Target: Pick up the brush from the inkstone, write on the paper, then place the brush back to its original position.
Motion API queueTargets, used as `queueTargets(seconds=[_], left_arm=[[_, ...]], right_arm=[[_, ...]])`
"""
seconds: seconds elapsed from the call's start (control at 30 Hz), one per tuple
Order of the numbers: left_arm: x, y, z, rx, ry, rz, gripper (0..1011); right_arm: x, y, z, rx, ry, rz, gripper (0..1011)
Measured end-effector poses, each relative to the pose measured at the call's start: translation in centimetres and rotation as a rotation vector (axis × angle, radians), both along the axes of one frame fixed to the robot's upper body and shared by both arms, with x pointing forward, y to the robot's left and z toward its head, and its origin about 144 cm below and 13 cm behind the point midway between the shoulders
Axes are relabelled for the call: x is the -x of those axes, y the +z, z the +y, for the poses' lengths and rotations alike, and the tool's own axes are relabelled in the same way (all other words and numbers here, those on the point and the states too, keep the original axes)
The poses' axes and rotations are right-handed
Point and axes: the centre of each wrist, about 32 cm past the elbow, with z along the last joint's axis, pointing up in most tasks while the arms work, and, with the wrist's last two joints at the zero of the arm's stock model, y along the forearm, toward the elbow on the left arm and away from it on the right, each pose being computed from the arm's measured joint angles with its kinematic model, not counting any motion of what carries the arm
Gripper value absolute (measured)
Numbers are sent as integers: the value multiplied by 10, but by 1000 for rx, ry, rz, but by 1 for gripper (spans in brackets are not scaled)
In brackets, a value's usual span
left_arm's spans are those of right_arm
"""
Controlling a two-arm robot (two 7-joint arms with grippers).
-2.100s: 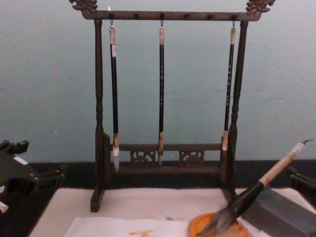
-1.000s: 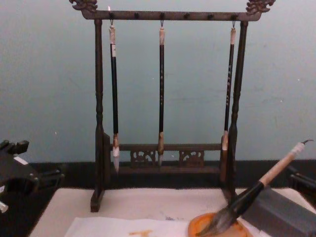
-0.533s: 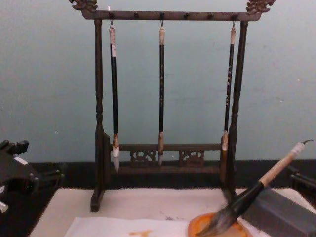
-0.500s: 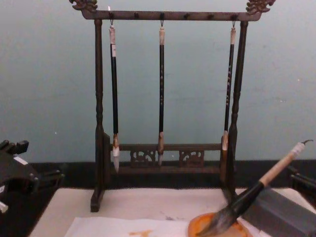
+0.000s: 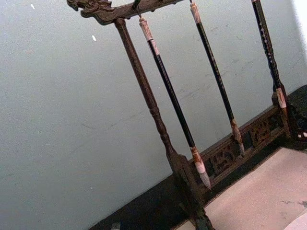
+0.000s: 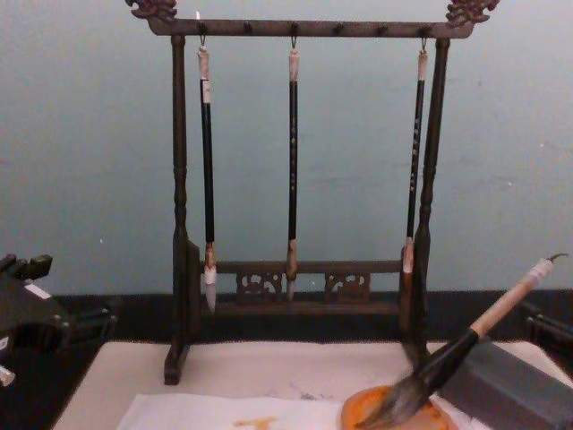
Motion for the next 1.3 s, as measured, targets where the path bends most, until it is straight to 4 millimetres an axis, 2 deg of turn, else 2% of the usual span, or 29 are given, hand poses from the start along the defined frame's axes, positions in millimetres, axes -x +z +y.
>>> queueTargets(seconds=[1.3], left_arm=[[0, 0, 0, 0, 0, 0, 1010]], right_arm=[[0, 0, 0, 0, 0, 0, 1000]])
